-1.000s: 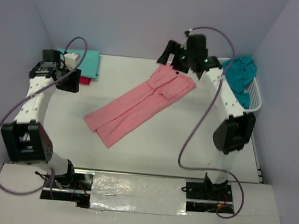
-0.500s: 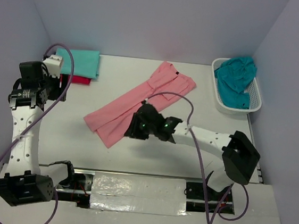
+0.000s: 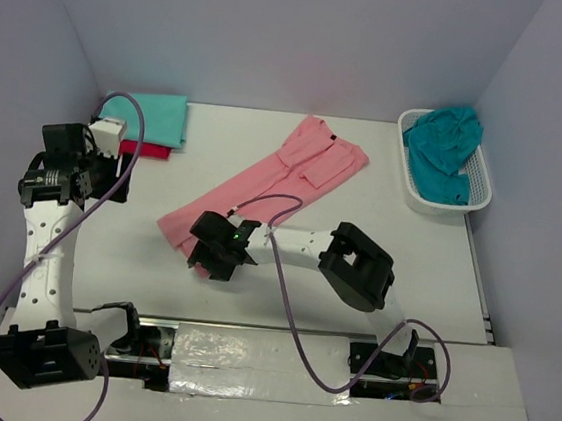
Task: Fold and stack the t-shirts
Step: Rotate the tshirt 75 degrees
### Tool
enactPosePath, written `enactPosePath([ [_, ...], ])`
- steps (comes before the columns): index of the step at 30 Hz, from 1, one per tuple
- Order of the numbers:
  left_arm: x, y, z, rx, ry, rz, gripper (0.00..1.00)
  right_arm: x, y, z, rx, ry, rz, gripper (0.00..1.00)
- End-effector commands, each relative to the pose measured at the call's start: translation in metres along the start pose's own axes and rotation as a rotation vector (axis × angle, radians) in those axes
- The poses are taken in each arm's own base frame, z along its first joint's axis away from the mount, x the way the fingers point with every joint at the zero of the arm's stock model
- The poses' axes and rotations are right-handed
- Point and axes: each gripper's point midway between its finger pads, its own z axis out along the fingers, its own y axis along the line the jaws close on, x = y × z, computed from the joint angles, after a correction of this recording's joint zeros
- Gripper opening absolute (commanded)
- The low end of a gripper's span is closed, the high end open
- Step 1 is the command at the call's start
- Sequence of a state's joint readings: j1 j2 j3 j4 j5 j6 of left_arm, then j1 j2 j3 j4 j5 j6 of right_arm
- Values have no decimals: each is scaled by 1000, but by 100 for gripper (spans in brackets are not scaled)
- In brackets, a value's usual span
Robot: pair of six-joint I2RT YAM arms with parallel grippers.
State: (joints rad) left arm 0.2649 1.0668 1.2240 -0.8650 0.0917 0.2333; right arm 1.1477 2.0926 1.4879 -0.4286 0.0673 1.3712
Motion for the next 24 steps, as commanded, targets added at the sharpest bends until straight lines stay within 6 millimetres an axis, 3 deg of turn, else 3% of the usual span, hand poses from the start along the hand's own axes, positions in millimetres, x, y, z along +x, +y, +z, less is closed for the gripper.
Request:
enactPosePath([
  [1,-7,-4,-12,21,-48,55,78,1,-22,2,103,-26,97,67],
  [7,-10,-5,-18,30,-68,90,78,6,-24,11,149,-4,117,59],
  [12,-13,-2,-17,18,-79,107,79,13,-34,22,134,15,175,33],
  [13,-13,-3,-16,24,-77,107,79,15,-47,25,154,21,187,31],
  [16,-12,-6,-13,46,-67,103,78,10,-51,30,142,25,181,24],
  [19,-12,-7,-10,58,-58,97,78,9,-45,33,146,42,129,0],
  [24,-11,-9,-3,79,-45,98,79,6,-52,28,149,27,95,0],
])
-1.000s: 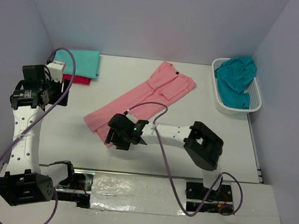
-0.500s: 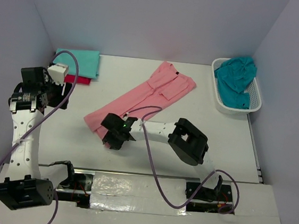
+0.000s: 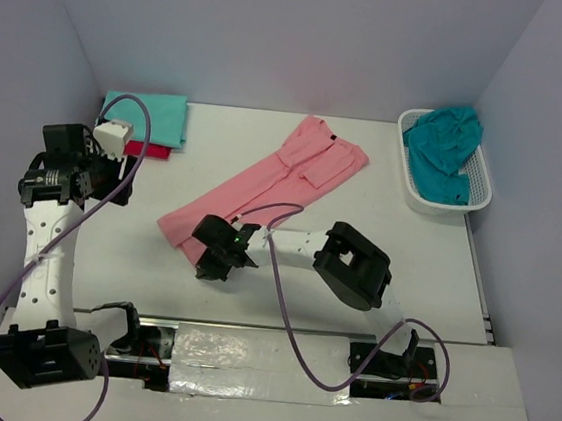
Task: Fold and stack the t-shirts
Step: Rotate the tshirt 75 degrees
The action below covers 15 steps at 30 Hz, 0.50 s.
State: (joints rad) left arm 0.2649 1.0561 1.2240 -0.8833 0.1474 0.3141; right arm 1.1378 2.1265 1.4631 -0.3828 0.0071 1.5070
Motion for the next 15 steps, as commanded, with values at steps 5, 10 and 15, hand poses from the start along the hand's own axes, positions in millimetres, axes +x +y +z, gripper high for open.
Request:
enactPosePath([
  [5,-7,-2,12,47,5,12,78,-8,-44,2,97,-30,-140,0],
  [10,-10,-2,17,57,-3,6,77,-5,-42,-10,61,-21,-197,0],
  [15,-13,-1,22,68,-2,8,75,1,-62,-21,27,7,-231,0],
])
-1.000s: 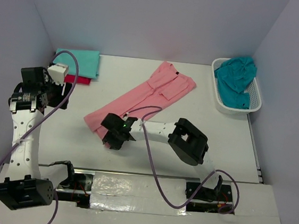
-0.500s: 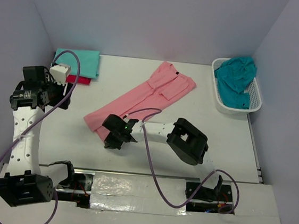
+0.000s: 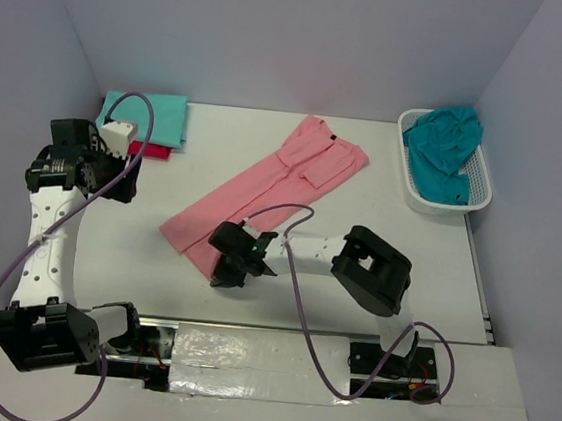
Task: Fold and stack the t-shirts
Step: Rotate the tshirt 75 degrees
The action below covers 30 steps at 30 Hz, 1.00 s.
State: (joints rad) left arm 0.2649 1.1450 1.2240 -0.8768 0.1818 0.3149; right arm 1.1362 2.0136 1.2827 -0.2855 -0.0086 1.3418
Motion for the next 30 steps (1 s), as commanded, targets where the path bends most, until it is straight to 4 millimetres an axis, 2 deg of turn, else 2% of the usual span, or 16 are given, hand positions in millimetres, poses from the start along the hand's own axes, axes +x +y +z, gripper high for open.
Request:
enactPosePath([
  [1,-21,1,-3,14,-68,28,75,5,-37,-8,62,2,-78,0],
  [7,-22,-20,10,164,-67,44,74,32,-71,-16,131,96,-177,0],
  [8,-22,-22,12,187,-63,44,74,38,-91,-16,161,113,-172,0],
  [9,-22,-25,14,210,-56,43,73,41,-99,-18,167,124,-164,0],
  [10,-25,-28,15,232,-55,42,73,43,-97,-25,139,124,-162,0],
  [11,-23,-32,20,270,-36,35,73,48,-118,-27,175,133,-150,0],
  [17,-45,-47,31,352,-41,60,70,60,-155,-56,258,112,-219,0],
  [21,-65,-81,34,398,-78,201,69,64,-171,-69,232,112,-176,0],
  [22,-71,-104,31,431,-101,294,70,66,-186,-72,254,117,-170,0],
  [24,-80,-144,22,489,-181,444,70,66,-191,-80,245,114,-160,0],
  [25,-83,-155,19,511,-223,532,70,68,-197,-82,248,122,-167,0],
  [26,-79,-166,18,541,-247,589,71,68,-193,-84,225,130,-186,0],
  [27,-88,-181,5,576,-360,720,73,70,-195,-86,230,151,-235,3],
  [28,-87,-188,0,599,-417,803,74,68,-182,-88,212,150,-266,15],
  [29,-71,-193,3,634,-436,881,76,68,-186,-91,249,161,-295,39],
  [30,-63,-199,-7,662,-527,1098,77,66,-172,-93,231,153,-343,47],
])
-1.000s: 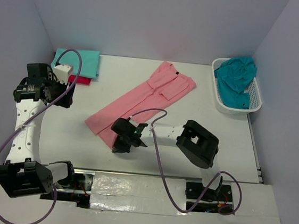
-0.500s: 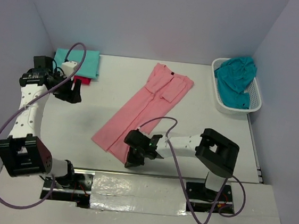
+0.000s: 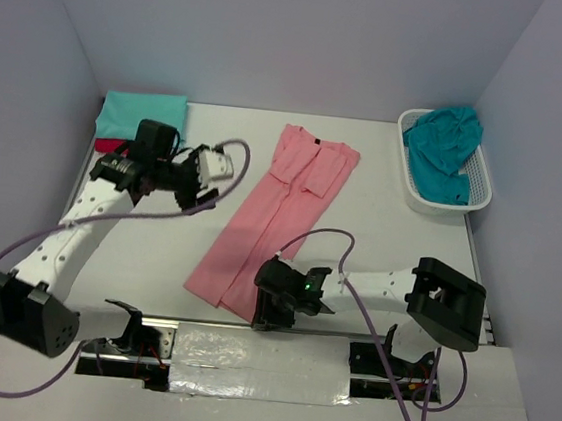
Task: Fold and stack the t-shirts
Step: Rotate the tshirt 75 degrees, then grab the bottom of the folded rectangular tshirt with both arms
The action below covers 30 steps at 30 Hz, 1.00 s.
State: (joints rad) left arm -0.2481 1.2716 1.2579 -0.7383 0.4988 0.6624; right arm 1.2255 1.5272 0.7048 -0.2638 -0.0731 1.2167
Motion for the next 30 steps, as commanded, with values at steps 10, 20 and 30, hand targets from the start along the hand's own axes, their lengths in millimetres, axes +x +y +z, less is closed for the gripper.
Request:
enactPosePath([
  [10,124,-102,1,585,-66,1106,81,-1,6,-41,-32,-36,-34,68],
  [20,158,-124,28,560,-233,1272,82,-16,19,-29,-134,-53,220,63],
  [30,163,-133,57,532,-264,1336,71,-20,32,-14,-88,-11,235,63],
])
